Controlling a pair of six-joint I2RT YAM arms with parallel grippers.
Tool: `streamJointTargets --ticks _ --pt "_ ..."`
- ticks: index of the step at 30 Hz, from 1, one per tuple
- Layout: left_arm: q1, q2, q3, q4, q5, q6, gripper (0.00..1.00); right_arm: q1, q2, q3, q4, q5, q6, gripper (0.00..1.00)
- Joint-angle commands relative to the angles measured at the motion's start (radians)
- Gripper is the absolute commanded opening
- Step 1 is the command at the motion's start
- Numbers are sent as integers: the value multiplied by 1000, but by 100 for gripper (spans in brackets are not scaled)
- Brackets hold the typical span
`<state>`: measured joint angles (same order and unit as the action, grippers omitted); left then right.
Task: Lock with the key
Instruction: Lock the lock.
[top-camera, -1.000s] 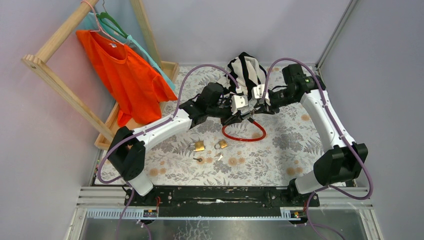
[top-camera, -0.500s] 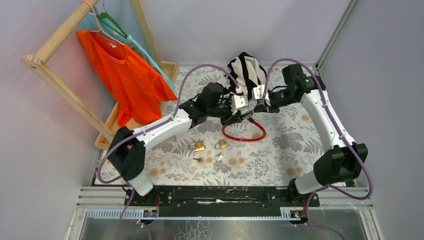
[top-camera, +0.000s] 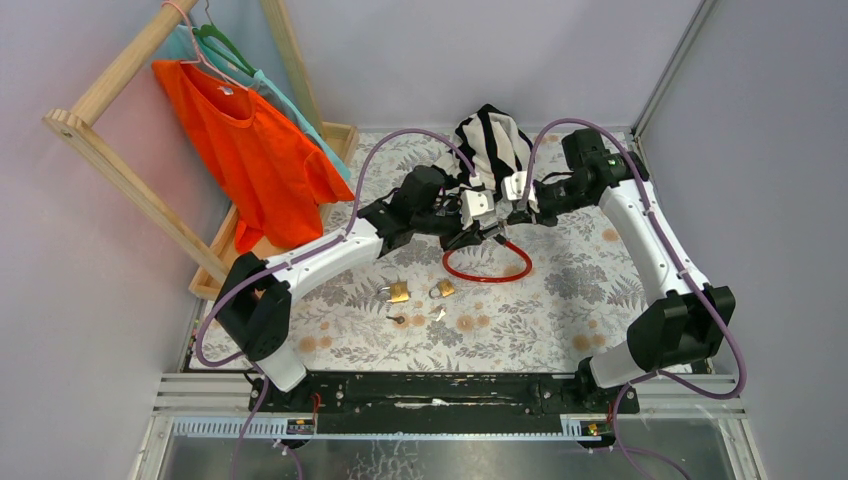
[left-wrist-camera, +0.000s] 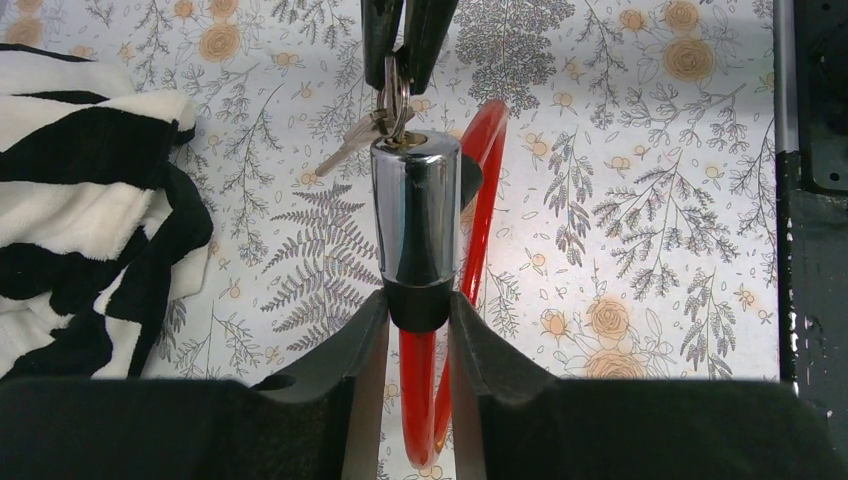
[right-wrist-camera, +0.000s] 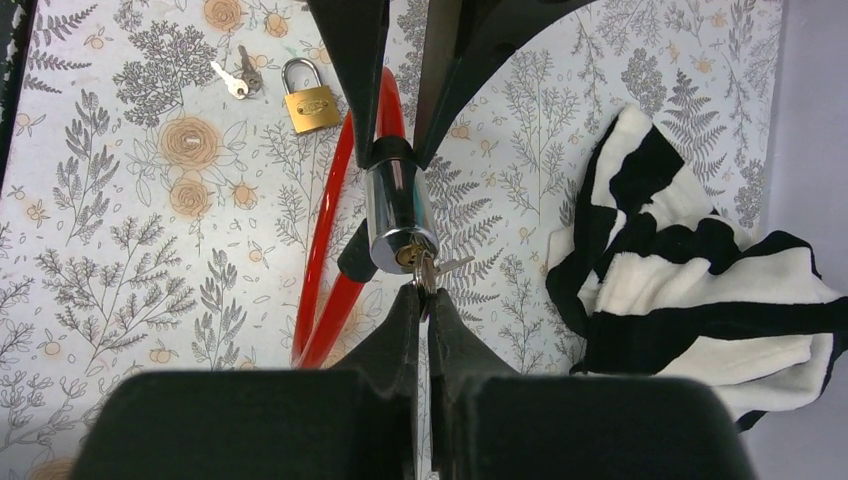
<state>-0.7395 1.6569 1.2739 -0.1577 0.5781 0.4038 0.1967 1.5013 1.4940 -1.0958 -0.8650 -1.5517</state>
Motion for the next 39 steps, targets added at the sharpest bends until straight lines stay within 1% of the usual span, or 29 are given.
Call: streamJointTargets --ticks 1,8,14,21,30,35,37,39 --pt "6 -6 -43 -71 4 17 0 3 -19 28 36 69 -11 0" --pt "10 -13 -55 -81 17 26 0 -16 -9 82 7 61 1 0" --pt "14 -23 -76 -67 10 21 0 -54 16 143 -57 17 -10 0" --pt "15 -20 -80 -69 -3 23 0 -66 43 178 -109 14 -14 0" --pt "23 -16 -62 -58 -11 17 0 -116 56 219 -124 6 27 0" --pt "42 -12 -26 -24 -22 -51 0 -153 36 197 -53 -11 172 0" --pt "48 1 14 -19 -32 -95 0 -156 11 166 36 3 303 0" --pt "47 23 62 -22 -38 -145 0 -156 -21 125 154 33 475 0"
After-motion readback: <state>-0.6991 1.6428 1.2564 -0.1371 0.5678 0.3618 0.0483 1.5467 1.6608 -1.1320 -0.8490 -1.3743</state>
